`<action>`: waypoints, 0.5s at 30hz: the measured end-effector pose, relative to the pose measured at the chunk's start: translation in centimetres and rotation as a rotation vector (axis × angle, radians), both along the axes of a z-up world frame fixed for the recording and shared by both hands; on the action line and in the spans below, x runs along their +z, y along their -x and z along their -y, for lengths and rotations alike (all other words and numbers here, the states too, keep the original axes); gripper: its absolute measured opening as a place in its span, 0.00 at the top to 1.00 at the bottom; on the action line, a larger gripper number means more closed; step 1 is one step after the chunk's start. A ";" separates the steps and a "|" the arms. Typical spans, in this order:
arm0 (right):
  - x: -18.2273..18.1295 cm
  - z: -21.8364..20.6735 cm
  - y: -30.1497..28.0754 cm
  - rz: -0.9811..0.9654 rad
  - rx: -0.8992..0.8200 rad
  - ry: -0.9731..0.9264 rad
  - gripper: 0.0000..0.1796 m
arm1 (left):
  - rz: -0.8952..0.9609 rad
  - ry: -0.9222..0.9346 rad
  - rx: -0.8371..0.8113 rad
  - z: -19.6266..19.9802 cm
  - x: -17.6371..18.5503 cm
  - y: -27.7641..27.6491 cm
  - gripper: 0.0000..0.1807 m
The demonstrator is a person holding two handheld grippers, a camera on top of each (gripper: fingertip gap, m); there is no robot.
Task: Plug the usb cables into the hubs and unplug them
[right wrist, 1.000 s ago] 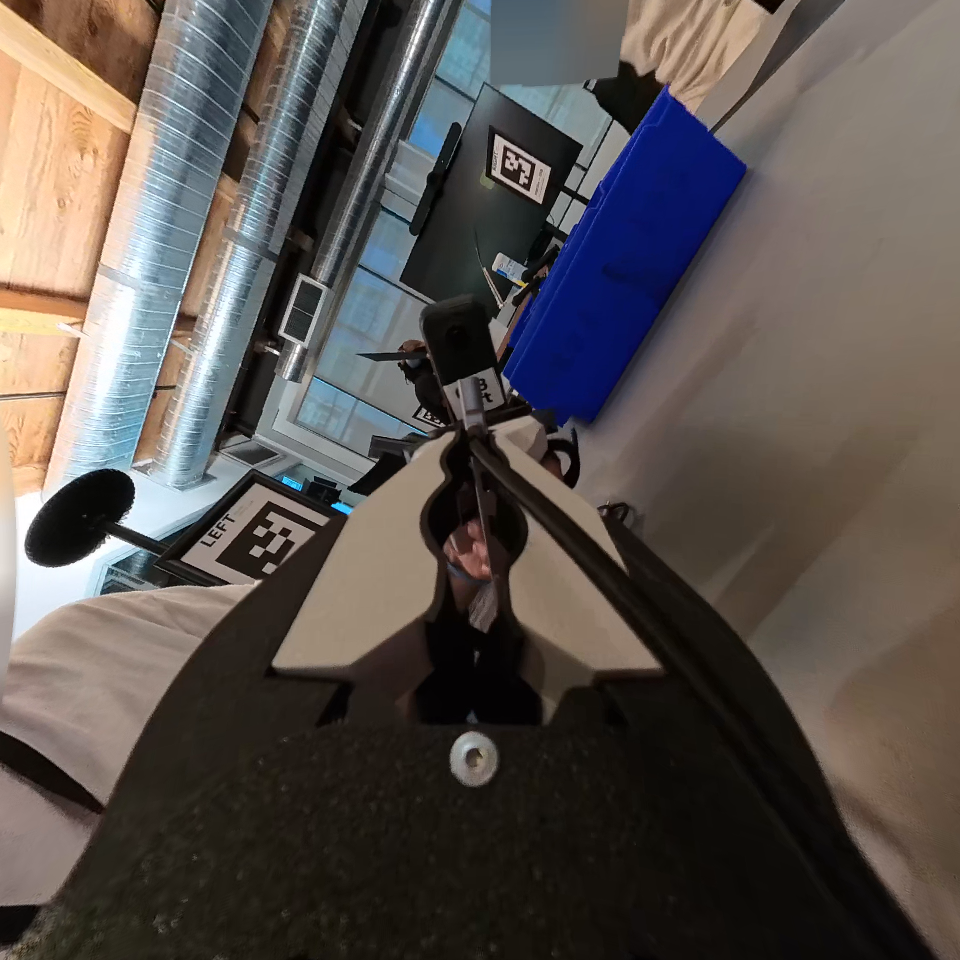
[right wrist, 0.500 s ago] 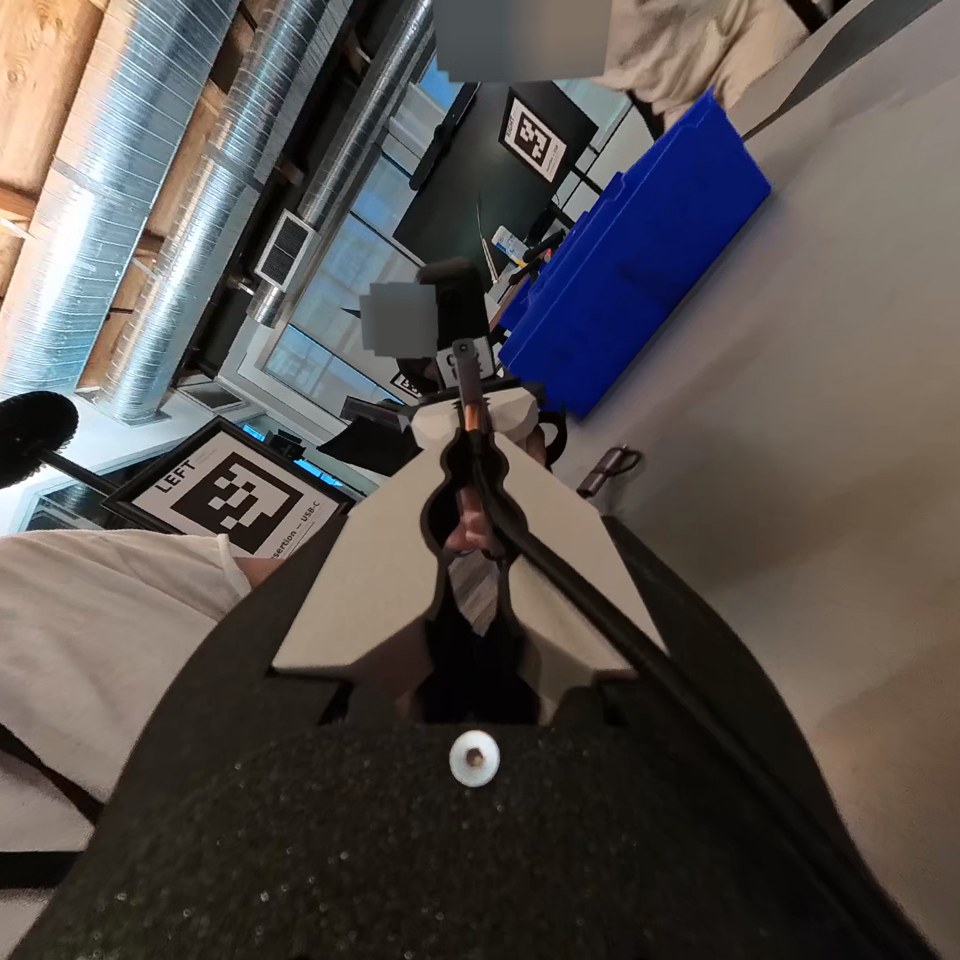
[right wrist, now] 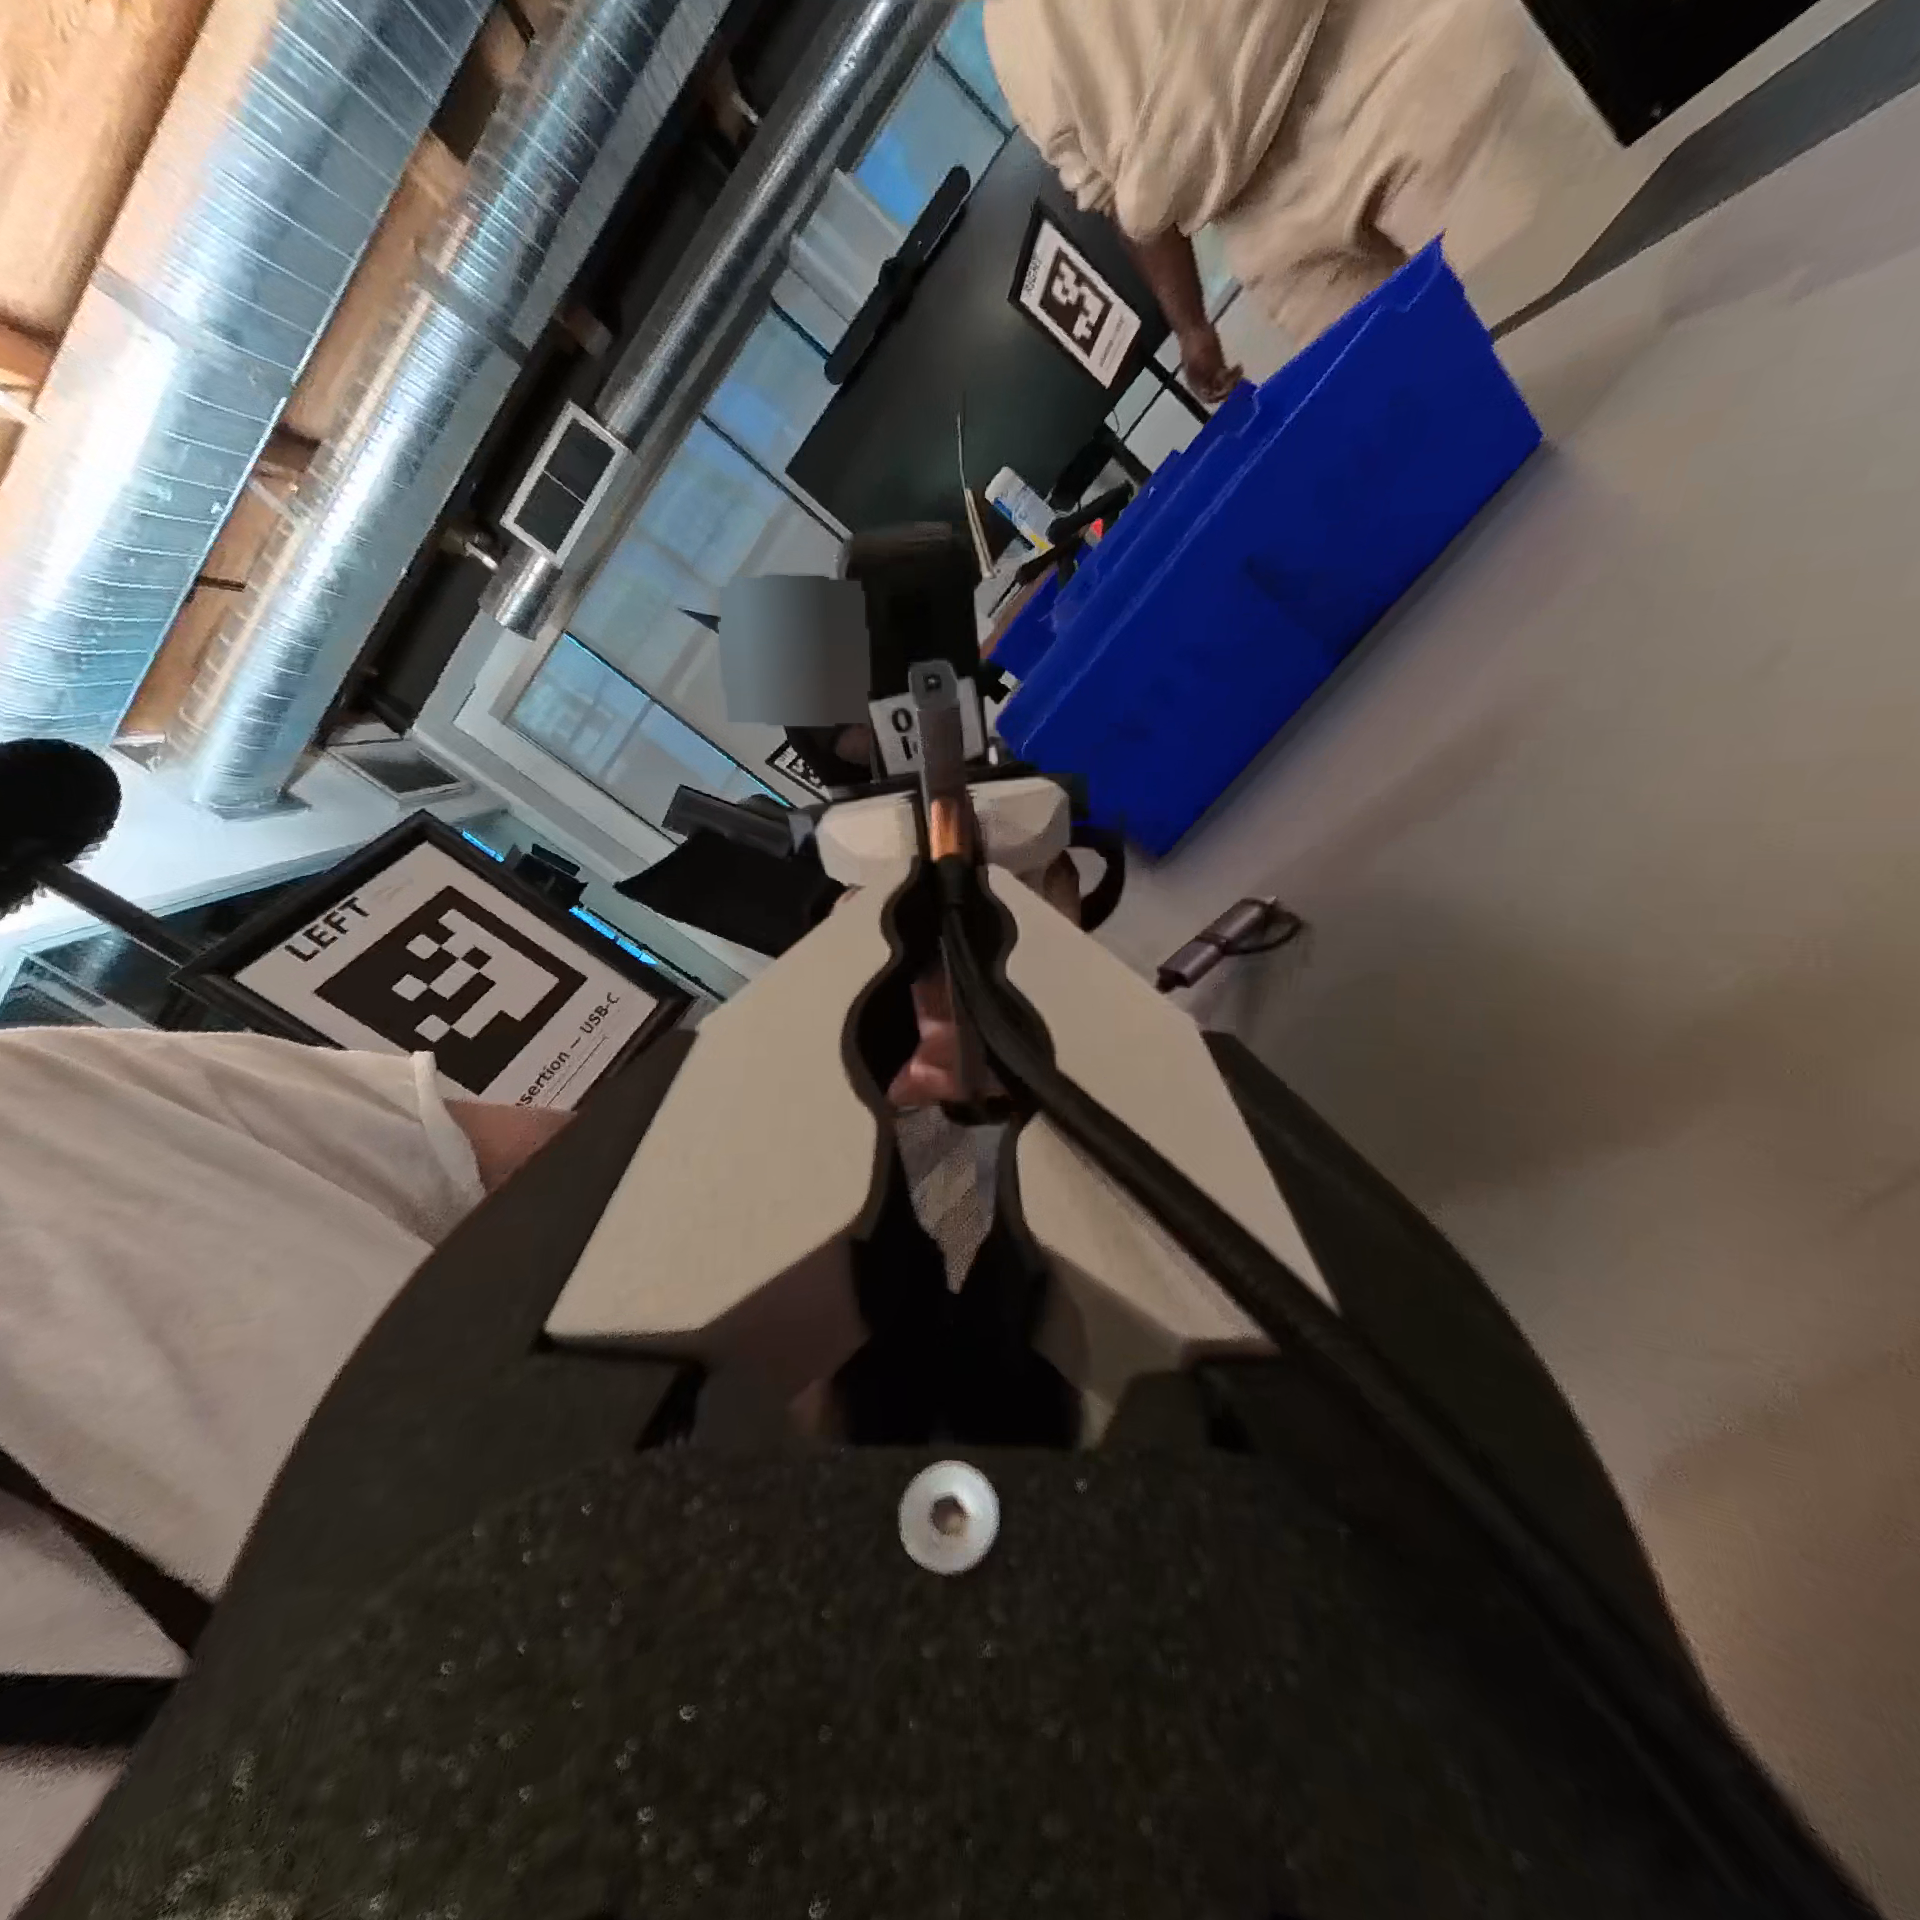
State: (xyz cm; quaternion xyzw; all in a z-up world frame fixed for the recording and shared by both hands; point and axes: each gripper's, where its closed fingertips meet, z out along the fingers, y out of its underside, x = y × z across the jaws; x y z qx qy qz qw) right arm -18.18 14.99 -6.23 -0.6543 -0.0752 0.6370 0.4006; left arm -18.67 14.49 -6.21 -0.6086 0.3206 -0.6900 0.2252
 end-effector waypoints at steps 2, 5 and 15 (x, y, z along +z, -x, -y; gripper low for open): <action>0.1 -0.5 0.1 -0.007 -0.033 -0.002 0.98 | -0.005 -0.018 0.021 -0.2 -0.1 0.1 0.95; 0.1 -0.5 0.2 0.022 -0.037 -0.016 0.98 | -0.002 0.006 0.016 -0.2 -0.3 0.1 0.95; -0.4 1.3 5.7 0.246 0.021 -0.230 0.80 | 0.253 0.078 0.075 -2.1 3.8 2.4 0.95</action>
